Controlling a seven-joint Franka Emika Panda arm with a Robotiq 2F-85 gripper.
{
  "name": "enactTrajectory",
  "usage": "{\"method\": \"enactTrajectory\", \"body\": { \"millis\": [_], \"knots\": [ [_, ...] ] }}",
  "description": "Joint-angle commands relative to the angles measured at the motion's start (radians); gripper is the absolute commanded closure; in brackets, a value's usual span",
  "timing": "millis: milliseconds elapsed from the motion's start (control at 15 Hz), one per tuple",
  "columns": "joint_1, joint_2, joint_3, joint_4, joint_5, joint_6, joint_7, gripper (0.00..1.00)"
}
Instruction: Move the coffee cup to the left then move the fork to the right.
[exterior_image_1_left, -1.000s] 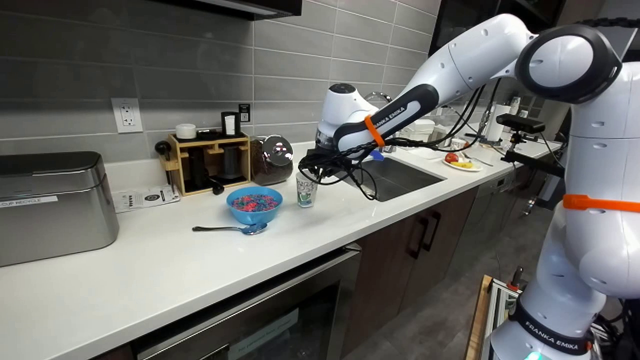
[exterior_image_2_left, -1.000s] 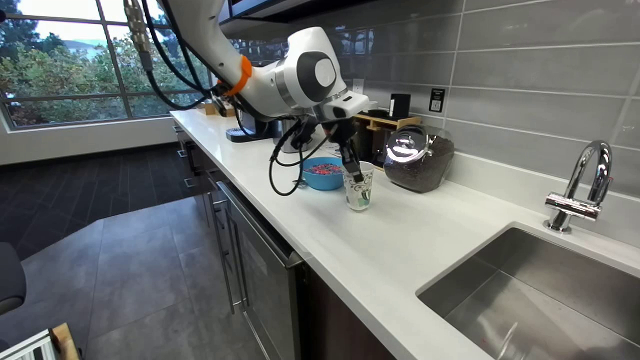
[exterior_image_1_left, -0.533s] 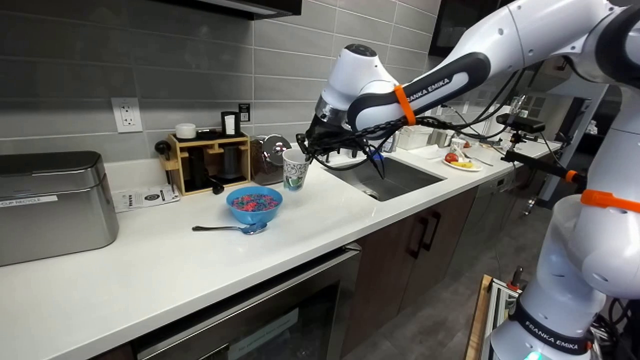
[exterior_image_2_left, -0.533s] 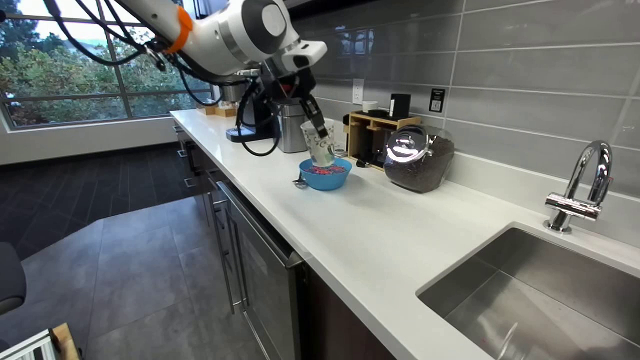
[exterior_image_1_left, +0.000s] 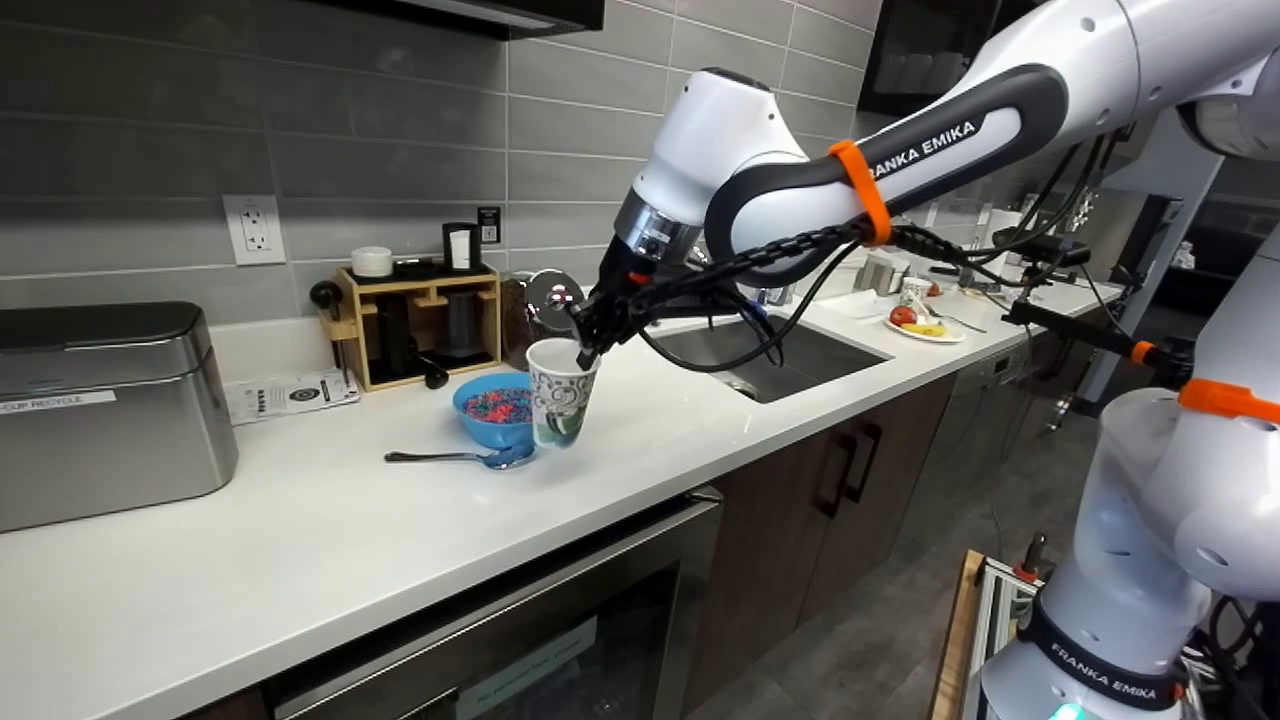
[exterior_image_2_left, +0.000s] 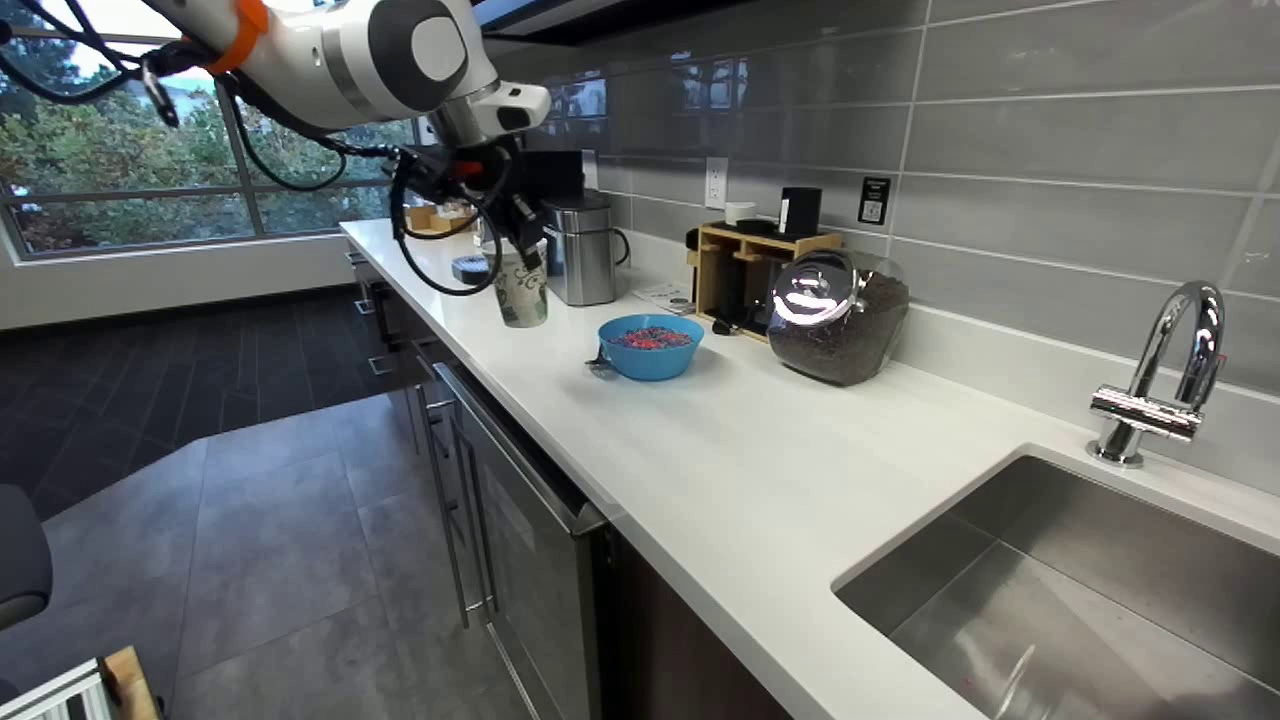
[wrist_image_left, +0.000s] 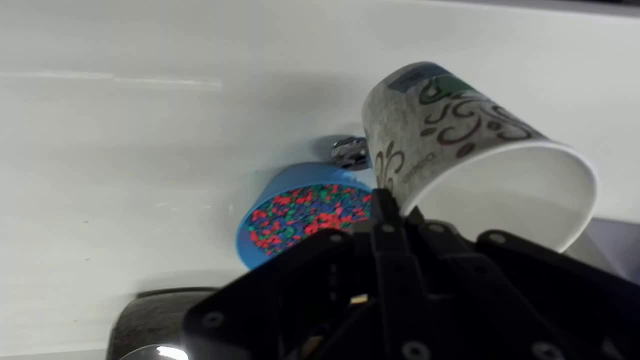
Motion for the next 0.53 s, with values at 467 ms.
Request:
{"method": "enactTrajectory", "body": {
  "millis": [467],
  "knots": [
    [0.056,0.237,0.065,0.218,-0.004,-0.032,-0.077,0.99]
  ]
}}
